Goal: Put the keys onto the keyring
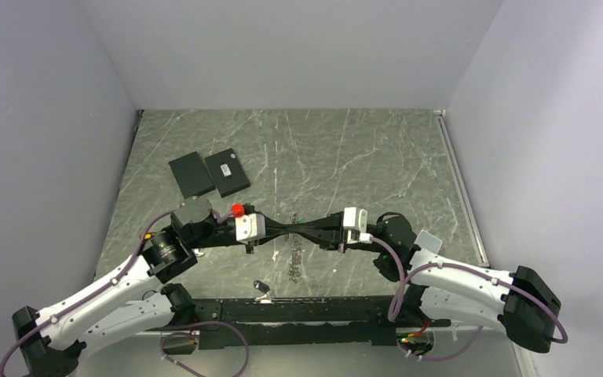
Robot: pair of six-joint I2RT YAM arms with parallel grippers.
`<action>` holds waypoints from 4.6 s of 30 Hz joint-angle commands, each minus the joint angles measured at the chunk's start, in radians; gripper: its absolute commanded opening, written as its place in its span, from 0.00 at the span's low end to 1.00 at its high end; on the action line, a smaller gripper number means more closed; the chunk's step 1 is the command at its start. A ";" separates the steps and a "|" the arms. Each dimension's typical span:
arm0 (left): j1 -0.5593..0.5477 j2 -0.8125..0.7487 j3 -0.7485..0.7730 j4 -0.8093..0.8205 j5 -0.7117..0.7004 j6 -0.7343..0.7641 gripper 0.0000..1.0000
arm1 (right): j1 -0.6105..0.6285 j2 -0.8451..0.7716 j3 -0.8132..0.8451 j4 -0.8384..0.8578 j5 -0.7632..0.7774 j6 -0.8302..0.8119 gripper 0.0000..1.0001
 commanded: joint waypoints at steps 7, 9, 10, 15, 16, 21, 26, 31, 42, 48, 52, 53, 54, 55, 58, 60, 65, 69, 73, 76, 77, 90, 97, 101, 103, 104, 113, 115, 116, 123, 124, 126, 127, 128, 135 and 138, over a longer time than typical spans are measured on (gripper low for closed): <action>-0.007 0.055 0.181 -0.345 -0.059 0.203 0.00 | 0.010 -0.120 0.079 -0.275 0.092 -0.065 0.37; -0.006 0.078 0.235 -0.427 -0.080 0.255 0.00 | 0.009 -0.130 0.119 -0.452 0.121 -0.089 0.40; -0.006 0.094 0.262 -0.470 -0.092 0.284 0.00 | 0.009 -0.129 0.152 -0.527 0.129 -0.105 0.41; -0.007 0.171 0.333 -0.577 -0.115 0.362 0.00 | 0.010 -0.067 0.258 -0.804 0.116 -0.180 0.41; -0.007 0.183 0.337 -0.573 -0.113 0.365 0.00 | 0.010 -0.047 0.280 -0.845 0.113 -0.191 0.41; -0.007 0.211 0.348 -0.569 -0.108 0.370 0.00 | 0.013 -0.005 0.306 -0.872 0.112 -0.203 0.34; -0.006 0.209 0.345 -0.566 -0.114 0.365 0.00 | 0.014 0.013 0.313 -0.879 0.105 -0.219 0.31; -0.007 0.210 0.346 -0.572 -0.115 0.364 0.00 | 0.013 0.026 0.301 -0.849 0.095 -0.212 0.26; -0.007 0.191 0.332 -0.556 -0.117 0.346 0.00 | 0.014 0.040 0.291 -0.746 0.067 -0.193 0.22; -0.006 0.184 0.324 -0.544 -0.112 0.338 0.00 | 0.015 0.061 0.294 -0.739 0.043 -0.191 0.00; -0.008 0.173 0.321 -0.533 -0.121 0.333 0.00 | 0.019 0.069 0.285 -0.737 0.024 -0.207 0.00; -0.007 0.170 0.322 -0.534 -0.130 0.334 0.02 | 0.022 0.063 0.278 -0.724 0.030 -0.206 0.00; -0.007 0.166 0.322 -0.540 -0.140 0.338 0.12 | 0.023 0.054 0.261 -0.702 0.039 -0.202 0.00; -0.006 0.160 0.324 -0.545 -0.146 0.339 0.24 | 0.023 0.043 0.249 -0.681 0.046 -0.201 0.00; -0.006 0.127 0.318 -0.541 -0.163 0.329 0.62 | 0.023 0.003 0.208 -0.596 0.073 -0.188 0.00; -0.007 0.099 0.305 -0.527 -0.177 0.308 0.95 | 0.023 -0.032 0.158 -0.488 0.083 -0.158 0.00; -0.006 0.052 0.274 -0.520 -0.197 0.273 1.00 | 0.023 -0.081 0.050 -0.198 0.092 -0.077 0.00; -0.006 -0.014 0.200 -0.401 -0.210 0.204 1.00 | 0.023 -0.089 -0.039 0.051 0.116 -0.004 0.00; -0.005 -0.052 0.146 -0.312 -0.174 0.156 0.92 | 0.023 -0.055 -0.101 0.340 0.172 0.059 0.00; -0.006 -0.054 0.132 -0.275 -0.143 0.142 0.85 | 0.021 -0.009 -0.112 0.540 0.208 0.088 0.00; -0.006 -0.054 0.129 -0.261 -0.133 0.137 0.81 | 0.020 0.009 -0.106 0.564 0.203 0.115 0.00; -0.006 -0.039 0.048 0.000 -0.108 0.023 0.62 | 0.020 0.068 -0.014 0.560 0.168 0.055 0.00; -0.007 -0.032 0.048 0.078 -0.128 0.004 0.63 | 0.020 0.092 -0.005 0.553 0.170 0.038 0.00; -0.007 -0.030 0.050 0.104 -0.138 -0.004 0.56 | 0.020 0.107 -0.013 0.580 0.180 0.043 0.00; -0.007 -0.023 0.054 0.110 -0.128 -0.002 0.52 | 0.020 0.112 -0.014 0.590 0.178 0.044 0.00; -0.006 -0.021 0.054 0.115 -0.128 -0.004 0.49 | 0.020 0.115 -0.014 0.591 0.179 0.046 0.00; -0.007 -0.010 0.064 0.086 -0.115 0.014 0.00 | 0.020 0.117 -0.014 0.600 0.178 0.051 0.00; -0.008 -0.016 0.064 0.074 -0.120 0.016 0.00 | 0.020 0.114 -0.014 0.612 0.183 0.051 0.00; -0.007 -0.020 0.064 0.067 -0.119 0.019 0.00 | 0.020 0.113 -0.014 0.618 0.187 0.050 0.00; -0.007 0.007 0.063 0.057 -0.035 -0.017 0.00 | 0.020 0.143 0.007 0.692 0.205 0.048 0.00; -0.008 0.011 0.056 0.071 -0.017 -0.030 0.00 | 0.020 0.151 0.013 0.710 0.205 0.049 0.00; -0.008 0.014 0.049 0.076 -0.002 -0.046 0.00 | 0.020 0.163 0.028 0.741 0.209 0.047 0.00; -0.009 0.015 0.051 0.064 -0.003 -0.047 0.00 | 0.020 0.166 0.037 0.748 0.211 0.044 0.00; -0.010 0.014 0.051 0.053 -0.007 -0.048 0.00 | 0.020 0.168 0.046 0.749 0.209 0.040 0.00; -0.013 0.042 0.033 0.090 0.040 -0.082 0.00 | 0.020 0.199 0.090 0.753 0.181 0.015 0.00; -0.015 0.065 0.050 0.100 0.062 -0.091 0.00 | 0.020 0.208 0.095 0.753 0.180 0.003 0.00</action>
